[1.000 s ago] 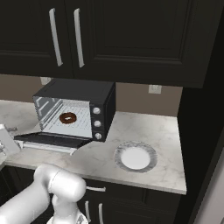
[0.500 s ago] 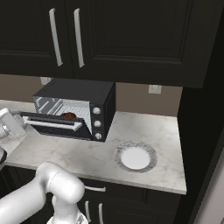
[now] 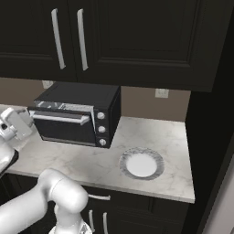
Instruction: Pick up the bagel from the plate, place it on the toaster oven rack, close the door, and set the timer.
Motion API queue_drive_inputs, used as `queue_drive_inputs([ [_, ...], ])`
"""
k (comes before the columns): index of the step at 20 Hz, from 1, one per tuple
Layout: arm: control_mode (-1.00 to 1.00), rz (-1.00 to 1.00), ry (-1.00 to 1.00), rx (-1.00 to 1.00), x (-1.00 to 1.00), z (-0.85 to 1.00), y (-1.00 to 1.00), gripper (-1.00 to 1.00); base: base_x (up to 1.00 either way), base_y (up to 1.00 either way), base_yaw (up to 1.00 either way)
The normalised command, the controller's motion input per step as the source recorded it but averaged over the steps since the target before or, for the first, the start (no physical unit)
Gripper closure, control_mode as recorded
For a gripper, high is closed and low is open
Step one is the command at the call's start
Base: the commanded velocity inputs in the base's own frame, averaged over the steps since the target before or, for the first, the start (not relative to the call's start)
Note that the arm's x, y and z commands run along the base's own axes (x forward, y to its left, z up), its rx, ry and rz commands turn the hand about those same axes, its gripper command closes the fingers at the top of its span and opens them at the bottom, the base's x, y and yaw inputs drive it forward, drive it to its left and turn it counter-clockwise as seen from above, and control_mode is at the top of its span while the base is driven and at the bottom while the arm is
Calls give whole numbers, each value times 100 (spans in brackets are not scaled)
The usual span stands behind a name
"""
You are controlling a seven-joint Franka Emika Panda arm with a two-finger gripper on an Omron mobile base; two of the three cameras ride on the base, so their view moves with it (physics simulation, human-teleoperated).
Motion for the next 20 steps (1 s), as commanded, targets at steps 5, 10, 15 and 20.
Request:
queue_drive_inputs([
  [5,-100,34,-1,-6,32,0,-16,-100,0,0,0],
  [10,-100,38,0,-3,27,3,-26,-100,0,0,0],
  [15,-100,25,0,-1,32,18,-6,-100,0,0,0],
  [20,-100,11,0,0,46,26,0,-100,0,0,0],
])
